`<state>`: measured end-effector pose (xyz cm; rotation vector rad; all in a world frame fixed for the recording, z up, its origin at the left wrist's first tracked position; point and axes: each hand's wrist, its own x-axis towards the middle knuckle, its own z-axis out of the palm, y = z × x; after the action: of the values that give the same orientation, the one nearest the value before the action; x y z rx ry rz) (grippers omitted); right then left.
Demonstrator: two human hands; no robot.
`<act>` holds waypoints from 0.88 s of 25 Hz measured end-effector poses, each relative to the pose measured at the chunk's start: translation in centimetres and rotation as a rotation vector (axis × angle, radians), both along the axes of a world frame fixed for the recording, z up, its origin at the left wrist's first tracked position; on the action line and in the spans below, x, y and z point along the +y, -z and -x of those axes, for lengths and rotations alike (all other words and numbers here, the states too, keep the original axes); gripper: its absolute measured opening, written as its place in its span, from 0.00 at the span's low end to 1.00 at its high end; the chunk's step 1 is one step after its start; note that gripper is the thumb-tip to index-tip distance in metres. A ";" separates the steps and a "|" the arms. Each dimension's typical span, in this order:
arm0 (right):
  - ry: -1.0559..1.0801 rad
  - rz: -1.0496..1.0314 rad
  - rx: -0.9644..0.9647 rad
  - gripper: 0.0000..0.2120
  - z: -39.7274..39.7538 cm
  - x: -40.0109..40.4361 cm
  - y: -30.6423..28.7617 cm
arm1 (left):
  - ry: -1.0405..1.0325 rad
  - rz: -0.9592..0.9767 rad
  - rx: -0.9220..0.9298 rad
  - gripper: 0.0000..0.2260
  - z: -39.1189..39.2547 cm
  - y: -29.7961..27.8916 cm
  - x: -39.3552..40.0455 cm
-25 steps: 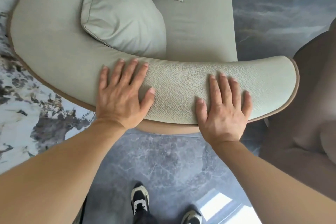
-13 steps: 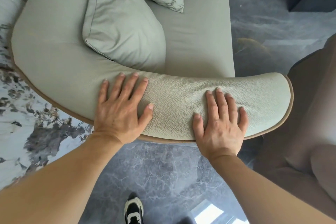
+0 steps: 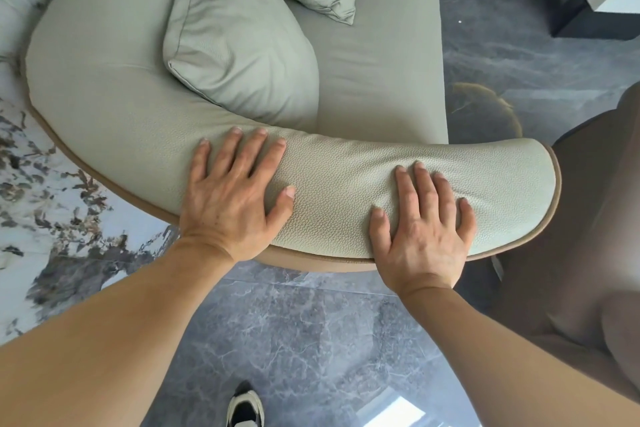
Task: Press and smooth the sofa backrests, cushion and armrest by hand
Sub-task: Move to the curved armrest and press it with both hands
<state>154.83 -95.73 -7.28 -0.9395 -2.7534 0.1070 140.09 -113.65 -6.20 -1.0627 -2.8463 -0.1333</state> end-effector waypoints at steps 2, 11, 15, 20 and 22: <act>-0.002 0.003 0.007 0.31 0.6 0.4 0.0 | -0.002 -0.005 0.004 0.29 0.6 0.0 0.4; -0.004 -0.006 0.036 0.32 4.6 3.4 -0.2 | 0.003 -0.014 0.020 0.29 4.3 -0.3 3.4; -0.007 -0.015 0.038 0.31 6.6 4.8 -0.1 | 0.001 -0.023 0.020 0.28 6.4 -0.4 4.7; -0.010 -0.041 0.069 0.31 8.8 6.5 0.0 | 0.003 -0.047 0.047 0.28 8.5 -0.1 6.3; -0.009 -0.053 0.073 0.31 9.9 7.2 0.0 | 0.000 -0.055 0.052 0.28 9.5 -0.1 7.1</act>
<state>144.90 -88.55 -7.27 -0.8919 -2.6801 0.0687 130.58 -106.58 -6.14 -1.0401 -2.7795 -0.1805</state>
